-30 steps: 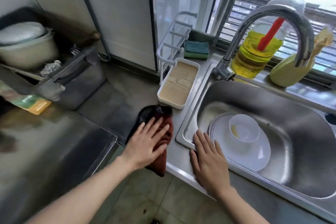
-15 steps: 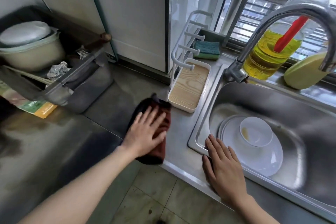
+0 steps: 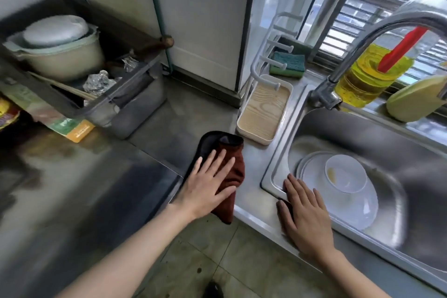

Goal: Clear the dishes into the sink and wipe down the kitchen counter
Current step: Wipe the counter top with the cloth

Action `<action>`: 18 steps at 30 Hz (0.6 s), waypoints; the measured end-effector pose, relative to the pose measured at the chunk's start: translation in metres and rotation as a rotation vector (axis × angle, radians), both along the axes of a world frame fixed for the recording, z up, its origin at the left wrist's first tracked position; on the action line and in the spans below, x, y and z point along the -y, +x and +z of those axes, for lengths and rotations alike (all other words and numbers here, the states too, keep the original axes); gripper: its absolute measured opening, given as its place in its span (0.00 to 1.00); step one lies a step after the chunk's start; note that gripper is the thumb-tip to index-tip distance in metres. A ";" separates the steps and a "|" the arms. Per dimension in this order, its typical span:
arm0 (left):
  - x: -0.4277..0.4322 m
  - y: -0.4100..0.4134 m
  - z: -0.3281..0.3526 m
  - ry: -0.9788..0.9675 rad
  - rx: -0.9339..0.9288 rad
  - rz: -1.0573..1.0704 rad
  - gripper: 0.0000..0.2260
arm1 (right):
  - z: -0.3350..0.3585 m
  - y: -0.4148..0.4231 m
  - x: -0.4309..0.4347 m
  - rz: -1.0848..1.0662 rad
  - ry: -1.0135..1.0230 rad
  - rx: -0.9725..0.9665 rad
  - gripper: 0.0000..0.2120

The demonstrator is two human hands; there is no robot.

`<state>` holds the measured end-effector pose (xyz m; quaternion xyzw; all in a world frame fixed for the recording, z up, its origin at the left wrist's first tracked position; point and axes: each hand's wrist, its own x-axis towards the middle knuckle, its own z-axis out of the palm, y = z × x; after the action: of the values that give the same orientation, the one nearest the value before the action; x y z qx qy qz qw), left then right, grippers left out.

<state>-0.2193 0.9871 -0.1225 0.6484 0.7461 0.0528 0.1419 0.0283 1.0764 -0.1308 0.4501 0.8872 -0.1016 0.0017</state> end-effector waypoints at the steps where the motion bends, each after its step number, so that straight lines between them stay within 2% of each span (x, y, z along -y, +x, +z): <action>1: 0.003 0.001 0.004 0.060 0.052 0.064 0.28 | 0.002 -0.003 0.002 -0.043 -0.007 -0.033 0.26; 3: 0.013 0.003 0.010 0.199 0.108 0.174 0.23 | 0.008 -0.020 0.009 -0.122 -0.006 -0.184 0.26; 6: 0.034 -0.006 0.009 0.253 -0.007 0.364 0.20 | 0.025 -0.083 0.023 0.057 0.031 -0.338 0.23; 8: 0.045 -0.022 0.007 0.170 -0.089 0.493 0.21 | 0.033 -0.133 0.032 0.202 -0.011 -0.301 0.24; 12: 0.057 -0.045 -0.006 0.033 -0.115 0.617 0.24 | 0.018 -0.190 0.037 0.208 -0.146 -0.133 0.35; 18: 0.058 -0.044 -0.018 0.056 -0.136 0.617 0.24 | 0.003 -0.230 -0.014 0.399 -0.080 -0.055 0.30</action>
<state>-0.2634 0.9290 -0.1406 0.3972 0.9136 0.0705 0.0512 -0.2015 1.0905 -0.1276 0.2620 0.9537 -0.1466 0.0153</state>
